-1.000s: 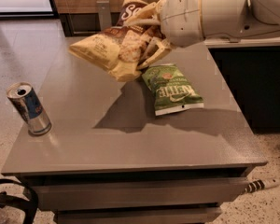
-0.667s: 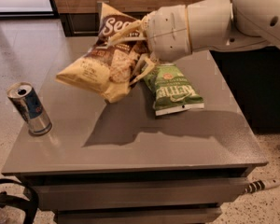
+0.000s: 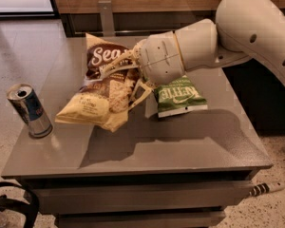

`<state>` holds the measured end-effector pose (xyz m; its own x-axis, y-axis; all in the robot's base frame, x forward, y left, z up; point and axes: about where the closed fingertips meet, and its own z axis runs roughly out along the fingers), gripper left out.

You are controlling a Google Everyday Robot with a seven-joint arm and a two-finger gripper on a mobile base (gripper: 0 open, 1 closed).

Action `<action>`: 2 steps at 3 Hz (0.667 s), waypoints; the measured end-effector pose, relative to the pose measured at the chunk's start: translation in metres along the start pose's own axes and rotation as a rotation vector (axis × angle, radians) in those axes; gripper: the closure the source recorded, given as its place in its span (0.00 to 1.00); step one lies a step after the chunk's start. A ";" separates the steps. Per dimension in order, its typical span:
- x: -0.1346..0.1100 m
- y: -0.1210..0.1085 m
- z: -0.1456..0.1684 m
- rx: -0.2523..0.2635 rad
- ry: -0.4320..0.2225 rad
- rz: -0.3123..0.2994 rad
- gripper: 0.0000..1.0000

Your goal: Move brown chip bag near redbull can

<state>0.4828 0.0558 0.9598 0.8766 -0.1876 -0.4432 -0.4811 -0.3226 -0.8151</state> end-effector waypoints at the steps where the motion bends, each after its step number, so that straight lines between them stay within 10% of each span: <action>1: -0.001 0.002 0.003 -0.008 -0.008 -0.002 0.85; 2: -0.003 0.002 0.005 -0.011 -0.011 -0.004 0.62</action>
Offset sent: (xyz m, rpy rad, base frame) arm -0.0022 0.0017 -0.0025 -0.0031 0.0030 0.0110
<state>0.4794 0.0599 0.9576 0.8784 -0.1758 -0.4445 -0.4779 -0.3333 -0.8127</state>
